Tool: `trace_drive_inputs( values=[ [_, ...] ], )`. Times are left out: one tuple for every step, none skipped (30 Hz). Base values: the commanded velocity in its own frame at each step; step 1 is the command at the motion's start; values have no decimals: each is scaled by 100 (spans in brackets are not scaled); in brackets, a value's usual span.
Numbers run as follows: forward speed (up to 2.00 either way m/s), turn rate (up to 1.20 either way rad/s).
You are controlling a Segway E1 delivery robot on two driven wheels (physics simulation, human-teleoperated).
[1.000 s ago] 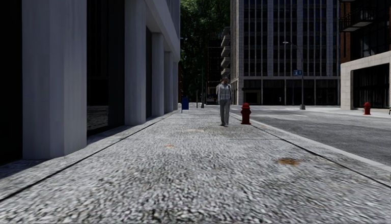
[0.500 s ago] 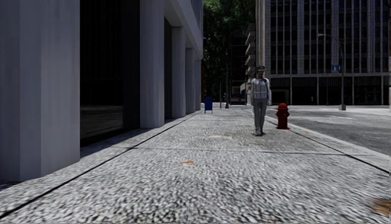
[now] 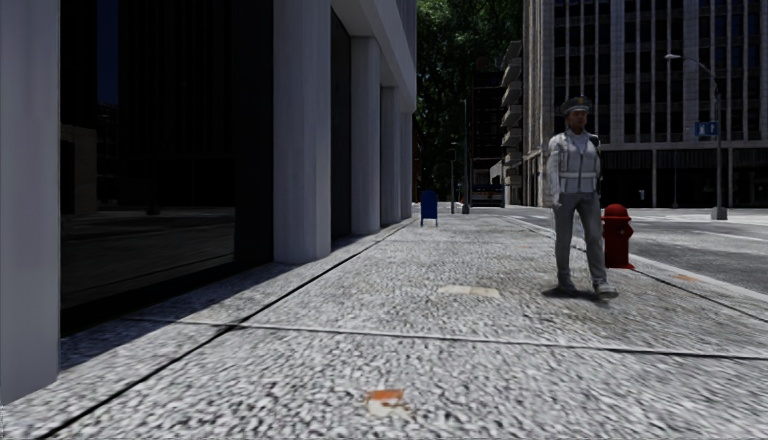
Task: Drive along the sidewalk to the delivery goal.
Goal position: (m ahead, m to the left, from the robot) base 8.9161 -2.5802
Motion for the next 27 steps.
trace_drive_inputs(
  values=[
    [198,0],
    [198,0],
    [198,0],
    [198,0],
    [198,0],
    [198,0],
    [198,0],
    [198,0],
    [196,0],
    [185,0],
    [185,0],
    [163,-7],
    [133,-11],
    [108,-20],
    [108,-20],
    [90,-28],
    [84,-30],
    [83,-31],
    [83,-31],
    [82,-36],
    [82,-39],
    [82,-40],
    [82,-40],
    [82,-40],
    [82,-41],
    [82,-42],
    [82,-42]
  ],
)
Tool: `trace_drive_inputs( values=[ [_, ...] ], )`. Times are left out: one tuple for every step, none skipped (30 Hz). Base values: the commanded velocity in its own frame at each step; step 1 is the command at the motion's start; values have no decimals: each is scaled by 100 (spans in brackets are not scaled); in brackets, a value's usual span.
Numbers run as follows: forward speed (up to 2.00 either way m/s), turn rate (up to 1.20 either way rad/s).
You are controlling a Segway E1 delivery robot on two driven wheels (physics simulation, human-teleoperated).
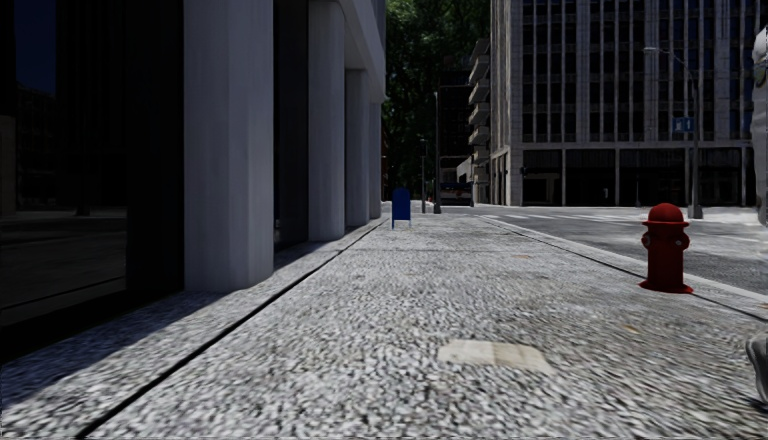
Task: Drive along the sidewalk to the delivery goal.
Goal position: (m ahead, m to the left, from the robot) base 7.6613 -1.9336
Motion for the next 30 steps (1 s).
trace_drive_inputs(
  values=[
    [82,-54],
    [82,-63],
    [81,-64],
    [81,-64],
    [81,-65],
    [81,-65],
    [81,-65],
    [81,-65],
    [83,-48],
    [93,-27],
    [105,-12],
    [105,-12],
    [117,-7],
    [126,-6],
    [129,-6],
    [129,-6],
    [129,-6],
    [130,-6],
    [130,-6],
    [130,-6],
    [130,-6],
    [130,-6],
    [130,-5],
    [130,-4],
    [130,-4],
    [130,-4],
    [130,-4],
    [130,-4],
    [130,-4],
    [130,-16]
  ],
)
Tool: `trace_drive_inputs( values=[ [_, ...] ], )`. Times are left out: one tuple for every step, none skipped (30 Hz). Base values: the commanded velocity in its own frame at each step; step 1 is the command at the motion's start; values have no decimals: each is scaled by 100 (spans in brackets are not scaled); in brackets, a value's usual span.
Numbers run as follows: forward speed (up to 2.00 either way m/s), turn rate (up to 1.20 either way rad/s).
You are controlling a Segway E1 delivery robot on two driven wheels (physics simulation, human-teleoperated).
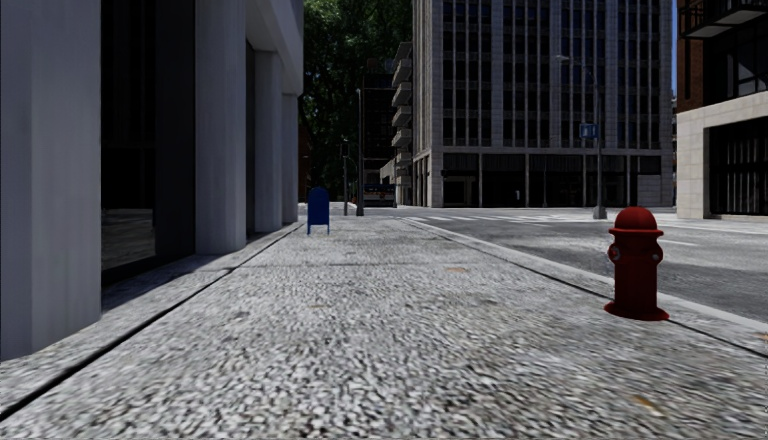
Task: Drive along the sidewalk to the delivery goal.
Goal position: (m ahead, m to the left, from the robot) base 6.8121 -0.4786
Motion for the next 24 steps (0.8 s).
trace_drive_inputs(
  values=[
    [130,-26],
    [130,-30],
    [130,-30],
    [130,-35],
    [130,-38],
    [130,-39],
    [130,-39],
    [130,-39],
    [132,-39],
    [133,-39],
    [137,-39],
    [137,-39],
    [140,-39],
    [141,-39],
    [141,-39],
    [141,-39],
    [142,-39],
    [144,-24],
    [155,-4],
    [155,-4],
    [168,0],
    [173,0],
    [174,0],
    [174,0]
  ],
)
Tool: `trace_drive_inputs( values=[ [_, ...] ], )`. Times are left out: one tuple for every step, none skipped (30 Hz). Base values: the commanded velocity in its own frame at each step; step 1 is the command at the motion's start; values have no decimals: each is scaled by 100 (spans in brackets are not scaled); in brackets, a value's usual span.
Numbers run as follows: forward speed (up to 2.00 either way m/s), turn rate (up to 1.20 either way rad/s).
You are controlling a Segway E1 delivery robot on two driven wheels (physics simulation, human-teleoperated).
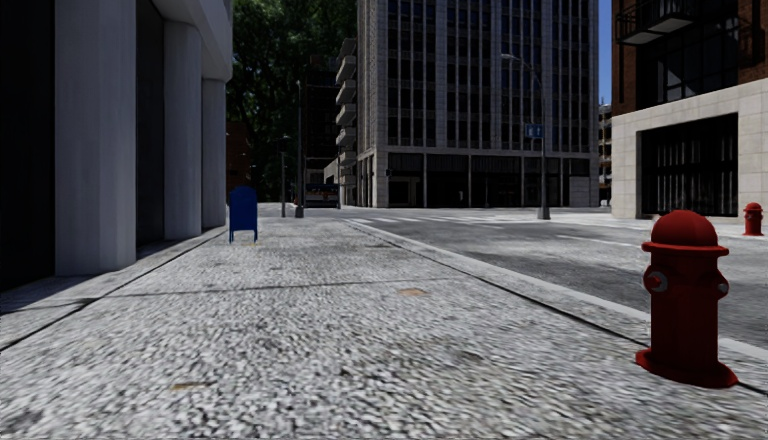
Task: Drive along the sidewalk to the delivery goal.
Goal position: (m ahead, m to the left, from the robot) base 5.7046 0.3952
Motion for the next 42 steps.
trace_drive_inputs(
  values=[
    [175,0],
    [175,0],
    [175,0],
    [175,0],
    [175,0],
    [175,0],
    [175,0],
    [175,0],
    [175,0],
    [175,0],
    [175,0],
    [175,0],
    [175,0],
    [175,0],
    [175,0],
    [175,0],
    [175,0],
    [175,0],
    [175,0],
    [175,0],
    [175,0],
    [175,0],
    [175,0],
    [175,0],
    [173,0],
    [166,9],
    [163,20],
    [162,22],
    [162,22],
    [161,22],
    [161,22],
    [161,22],
    [161,22],
    [161,22],
    [161,17],
    [161,3],
    [161,3],
    [161,4],
    [161,10],
    [161,11],
    [161,11],
    [161,11]
  ],
)
